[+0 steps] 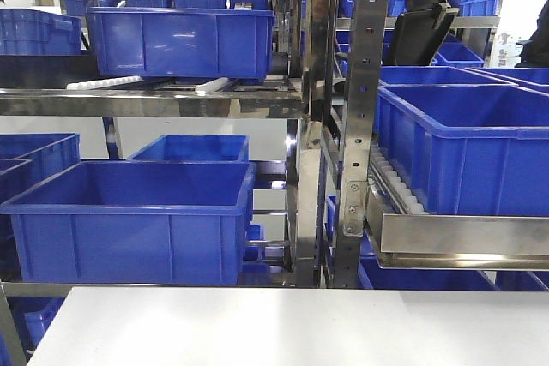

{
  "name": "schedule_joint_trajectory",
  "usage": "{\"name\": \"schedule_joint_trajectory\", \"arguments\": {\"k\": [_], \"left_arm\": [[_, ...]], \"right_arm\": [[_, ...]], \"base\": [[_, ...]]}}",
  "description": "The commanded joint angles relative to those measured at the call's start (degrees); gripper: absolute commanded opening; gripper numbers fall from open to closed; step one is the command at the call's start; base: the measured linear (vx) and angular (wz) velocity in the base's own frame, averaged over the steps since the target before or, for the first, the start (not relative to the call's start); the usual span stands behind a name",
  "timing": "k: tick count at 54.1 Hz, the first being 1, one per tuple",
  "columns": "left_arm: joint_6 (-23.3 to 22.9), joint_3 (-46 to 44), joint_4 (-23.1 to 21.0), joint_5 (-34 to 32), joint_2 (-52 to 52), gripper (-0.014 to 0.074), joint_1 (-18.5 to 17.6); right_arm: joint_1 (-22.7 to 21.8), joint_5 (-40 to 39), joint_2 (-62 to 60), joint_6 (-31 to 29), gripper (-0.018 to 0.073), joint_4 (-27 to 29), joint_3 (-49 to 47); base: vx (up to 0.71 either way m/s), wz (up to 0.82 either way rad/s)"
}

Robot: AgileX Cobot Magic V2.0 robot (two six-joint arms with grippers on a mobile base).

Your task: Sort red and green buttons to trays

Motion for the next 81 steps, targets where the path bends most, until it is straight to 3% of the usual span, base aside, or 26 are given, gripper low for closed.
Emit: {"name": "schedule_joint_trajectory", "arguments": {"k": [1,44,81], "left_arm": [[-0.07,-1.61,0.51,-4.62,0.29,0.0,-0.36],[-0.07,-1.61,0.51,-4.62,0.29,0.0,-0.36],[-0.07,-1.61,0.51,-4.62,0.29,0.0,-0.36]], "right_arm": [[-0.07,-5.39,0.52,-0.67,-0.001,-0.64,-2.01],[-0.07,-5.47,0.52,-0.67,-0.001,-0.65,-2.01],[-0.07,-5.37,0.52,-0.67,-0.001,-0.65,-2.01]], "base": [[0.0,0.0],[-0.01,0.04],[-0.07,0.6]]}}
